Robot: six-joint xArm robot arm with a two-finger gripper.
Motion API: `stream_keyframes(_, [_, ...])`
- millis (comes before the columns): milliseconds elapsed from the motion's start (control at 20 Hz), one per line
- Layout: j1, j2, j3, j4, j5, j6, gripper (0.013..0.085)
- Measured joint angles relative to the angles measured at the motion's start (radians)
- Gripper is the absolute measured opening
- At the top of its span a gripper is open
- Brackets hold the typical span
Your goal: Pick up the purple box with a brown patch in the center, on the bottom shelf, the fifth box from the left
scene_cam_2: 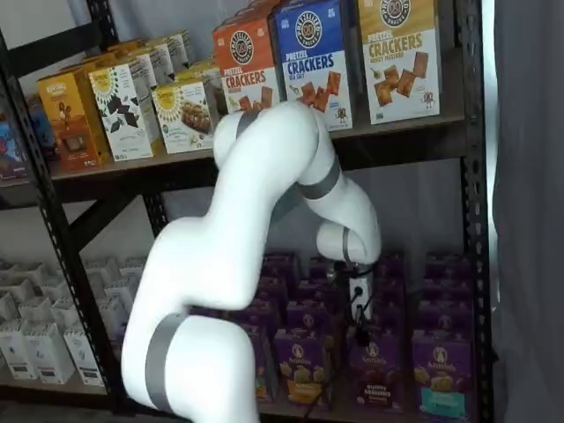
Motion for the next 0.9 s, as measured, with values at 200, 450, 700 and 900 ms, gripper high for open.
stream_keyframes(200, [-0.001,0.031,-0.03,-0.026,0.014,0.023,0.085])
stream_keyframes(450, [0.0,0.065,-0.06,-0.024,0.008,0.021,0.085])
stream_keyframes(700, [-0.003,0.095,-0.093,-0.006,0.002,0.002,0.085])
stream_keyframes(900, [-0.005,0.119,-0.12,-0.021,0.002,0.013,0.085])
